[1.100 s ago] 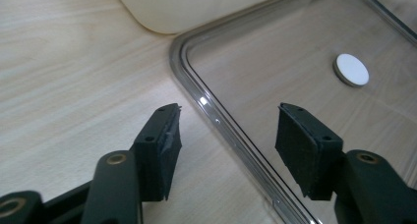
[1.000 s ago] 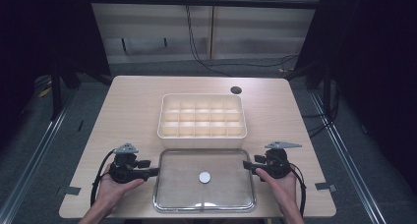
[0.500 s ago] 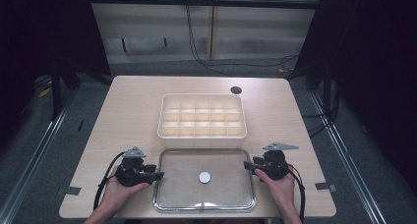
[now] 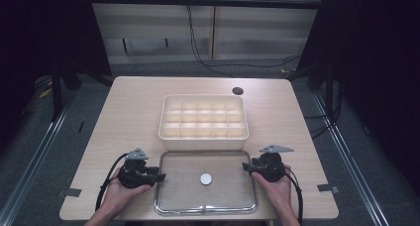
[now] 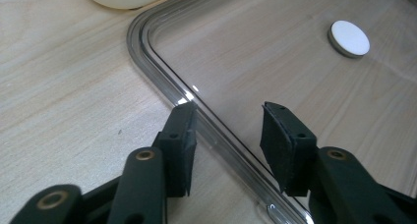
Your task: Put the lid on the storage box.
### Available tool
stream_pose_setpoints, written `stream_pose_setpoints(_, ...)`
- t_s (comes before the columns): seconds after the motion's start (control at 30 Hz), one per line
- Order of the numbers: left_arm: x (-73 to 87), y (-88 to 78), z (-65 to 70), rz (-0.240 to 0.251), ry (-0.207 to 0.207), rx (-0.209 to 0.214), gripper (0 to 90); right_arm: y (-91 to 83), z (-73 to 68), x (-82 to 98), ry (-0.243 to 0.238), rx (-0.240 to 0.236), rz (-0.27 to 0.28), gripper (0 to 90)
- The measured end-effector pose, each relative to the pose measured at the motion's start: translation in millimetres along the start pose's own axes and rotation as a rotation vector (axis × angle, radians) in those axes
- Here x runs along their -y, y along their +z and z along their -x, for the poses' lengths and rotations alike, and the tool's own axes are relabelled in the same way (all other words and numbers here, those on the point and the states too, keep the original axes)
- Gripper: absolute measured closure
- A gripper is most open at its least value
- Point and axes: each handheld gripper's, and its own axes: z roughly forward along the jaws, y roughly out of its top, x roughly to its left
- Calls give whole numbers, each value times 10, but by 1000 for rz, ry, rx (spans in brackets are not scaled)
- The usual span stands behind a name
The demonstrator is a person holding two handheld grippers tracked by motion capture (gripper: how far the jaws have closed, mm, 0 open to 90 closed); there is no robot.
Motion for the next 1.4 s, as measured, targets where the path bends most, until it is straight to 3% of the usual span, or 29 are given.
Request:
stream_pose_setpoints(0.13, -2, 2, -2, 0, -3, 3, 587, -2, 27, -1, 25, -20, 3, 535)
stream_pose_setpoints(0.23, -1, 1, 0, 0, -8, 3, 588, -13, 87, 15, 107, -65, 18, 540)
stream_pose_setpoints(0.37, 0, -3, 0, -2, -13, 5, 569, -32, 216, 78, 245, -167, 60, 565)
stream_pose_setpoints(0.43, 0, -3, 0, -1, -10, 3, 569, -50, 261, 99, 287, -203, 76, 579)
stream_pose_setpoints(0.87, 6, -9, 6, -2, 2, -6, 565, -122, 288, 149, 377, -268, 99, 575)
stream_pose_setpoints(0.9, 5, -8, 7, -3, 1, -7, 565, -120, 289, 156, 407, -285, 99, 538)
stream_pose_setpoints(1.0, 2, -7, -1, -1, -8, -3, 564, -106, 265, 160, 426, -272, 92, 527)
stream_pose_setpoints(1.07, 2, -5, -1, -3, -3, 4, 565, -98, 266, 172, 462, -298, 101, 532)
stream_pose_setpoints(1.1, 1, -3, 2, -4, 2, 8, 566, -75, 264, 185, 490, -340, 100, 539)
stream_pose_setpoints(1.17, -4, 3, 19, -6, 5, 1, 565, -61, 215, 181, 474, -315, 94, 552)
stream_pose_setpoints(1.23, -7, 5, 3, -2, -5, 10, 554, -59, 189, 151, 425, -280, 74, 560)
stream_pose_setpoints(1.4, -9, 6, -13, 2, -12, 10, 541, -59, 213, 138, 404, -283, 68, 627)
